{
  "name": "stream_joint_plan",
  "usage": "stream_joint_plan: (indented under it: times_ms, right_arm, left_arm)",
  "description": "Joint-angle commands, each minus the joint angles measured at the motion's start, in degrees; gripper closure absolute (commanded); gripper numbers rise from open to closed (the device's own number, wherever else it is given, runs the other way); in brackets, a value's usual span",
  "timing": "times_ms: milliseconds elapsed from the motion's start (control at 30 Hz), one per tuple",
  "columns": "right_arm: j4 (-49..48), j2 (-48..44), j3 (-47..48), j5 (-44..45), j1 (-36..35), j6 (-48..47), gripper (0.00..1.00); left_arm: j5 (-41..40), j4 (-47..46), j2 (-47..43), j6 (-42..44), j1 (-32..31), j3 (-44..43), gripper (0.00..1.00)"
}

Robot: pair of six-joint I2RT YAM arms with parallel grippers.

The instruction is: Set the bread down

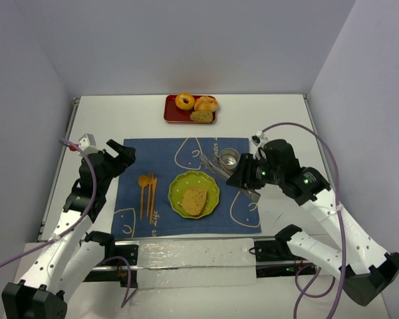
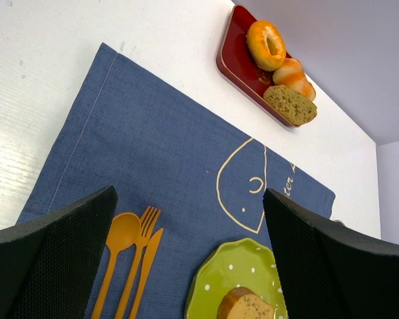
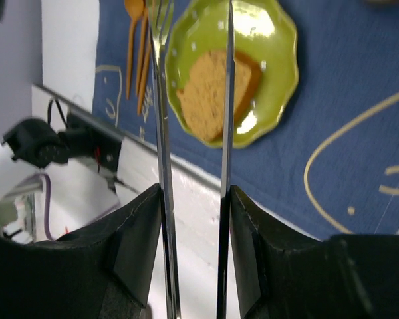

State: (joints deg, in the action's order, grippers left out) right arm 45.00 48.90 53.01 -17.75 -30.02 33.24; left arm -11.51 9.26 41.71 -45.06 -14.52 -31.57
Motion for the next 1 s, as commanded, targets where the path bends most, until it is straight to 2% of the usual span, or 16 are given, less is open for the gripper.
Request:
stream_joint_plan:
  times_ms: [0, 67, 133, 300, 367, 433, 567, 667, 733, 967]
  right_arm:
    - [-9.09, 8.40, 8.87, 5.15, -0.16, -3.61, 0.51]
    - [-12.88, 15.52, 13.23, 6.28, 0.45, -5.80, 0.51]
    - [-14.02, 21.64, 21.43, 4.63, 2.58, -8.03, 0.51]
    - [-13.08, 37.46, 37.31, -4.16, 9.42, -14.52, 0.55]
    - [-6.79, 48.19, 49.27, -11.75, 12.26, -20.21, 0.55]
    - [1.02, 56.53, 59.82, -10.91, 13.42, -26.75, 0.55]
    - [9.32, 65.65, 72.12, -7.43, 15.90, -38.67, 0.56]
    - [11.52, 66.78, 72.04, -6.84, 17.26, -47.96, 0.56]
    - [11.68, 66.18, 70.04, -3.20, 17.28, -52.87, 0.56]
    - [11.80, 65.74, 64.40, 3.95, 17.45, -57.50, 0.51]
  left_arm:
    - [0.70, -1.54, -0.75, -0.29, 0.11, 0.06, 0.01]
    - [1.12, -1.94, -0.67, -0.21, 0.11, 0.19, 0.01]
    - [0.85, -1.56, -0.61, -0.21, 0.11, 0.03, 0.01]
    - [1.32, -1.79, -1.00, -0.12, 0.11, 0.20, 0.01]
    - [0.42, -1.18, -1.30, -0.14, 0.14, 0.08, 0.01]
    - [-1.19, -0.87, -1.62, -0.29, 0.11, 0.14, 0.01]
    - [-2.22, -0.85, -1.03, -0.29, 0.11, 0.13, 0.01]
    - [-3.23, -0.47, -0.08, -0.38, 0.11, -0.14, 0.01]
    - [-3.43, -0.56, 0.60, -0.29, 0.11, -0.24, 0.01]
    - [-3.79, -0.99, 3.20, -0.47, 0.11, -0.68, 0.01]
